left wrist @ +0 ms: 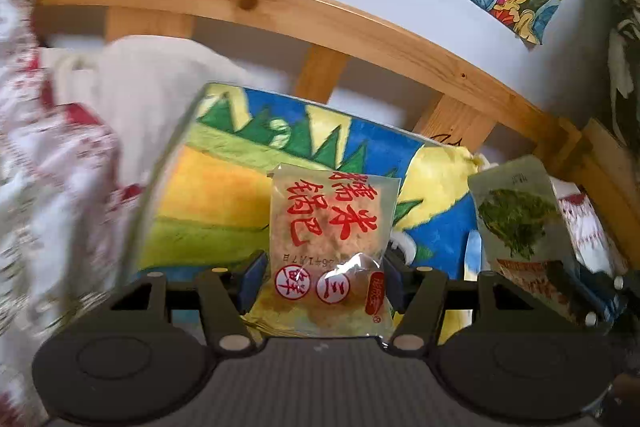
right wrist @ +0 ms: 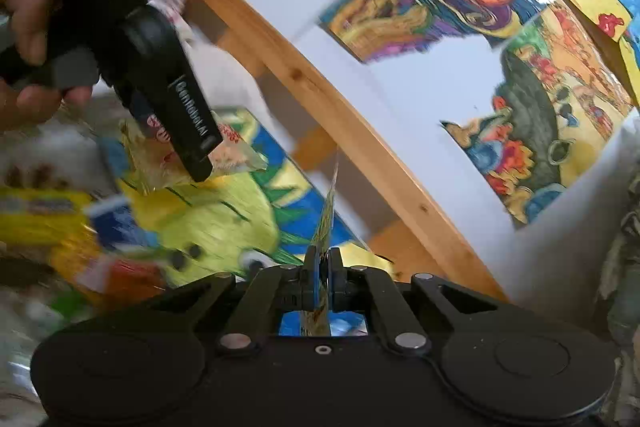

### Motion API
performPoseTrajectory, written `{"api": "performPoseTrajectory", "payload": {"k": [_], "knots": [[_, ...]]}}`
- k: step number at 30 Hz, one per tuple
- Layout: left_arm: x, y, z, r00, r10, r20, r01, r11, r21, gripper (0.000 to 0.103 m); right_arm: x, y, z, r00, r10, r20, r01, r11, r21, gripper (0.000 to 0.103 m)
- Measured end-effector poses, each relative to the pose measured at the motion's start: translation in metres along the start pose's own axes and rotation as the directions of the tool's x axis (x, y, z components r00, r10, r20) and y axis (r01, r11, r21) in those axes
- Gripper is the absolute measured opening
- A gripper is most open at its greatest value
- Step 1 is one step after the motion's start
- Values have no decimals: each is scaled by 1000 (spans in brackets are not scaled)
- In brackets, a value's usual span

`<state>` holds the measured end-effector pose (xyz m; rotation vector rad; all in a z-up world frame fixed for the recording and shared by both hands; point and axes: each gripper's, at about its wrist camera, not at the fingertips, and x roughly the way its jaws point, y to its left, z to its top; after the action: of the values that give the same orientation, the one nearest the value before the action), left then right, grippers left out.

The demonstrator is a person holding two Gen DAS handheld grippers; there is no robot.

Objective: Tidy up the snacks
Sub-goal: 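Lower both held snacks onto the dinosaur tray and open both tools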

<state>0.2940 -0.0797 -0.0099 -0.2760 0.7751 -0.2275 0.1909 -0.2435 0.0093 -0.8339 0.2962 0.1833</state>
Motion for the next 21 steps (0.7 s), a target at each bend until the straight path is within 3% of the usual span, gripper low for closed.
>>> {"api": "performPoseTrajectory", "payload": {"k": [6,16,20,21], "knots": [[47,-6,9,1000,-2,-12,2,1000,-12,64,48,1,-16,998,-19,-67,18,1000,-13,3],[71,15,5,995,84,-61,-84,996,-1,65,88,33,-11,991,88,-105,-92,995,-34,7],[72,20,3,992,89,-91,-89,996,2,71,92,39,-5,983,128,-133,-132,991,-25,35],[71,20,3,992,86,-91,-86,996,0,75,91,39,-4,981,137,-140,-140,990,-15,46]]}}
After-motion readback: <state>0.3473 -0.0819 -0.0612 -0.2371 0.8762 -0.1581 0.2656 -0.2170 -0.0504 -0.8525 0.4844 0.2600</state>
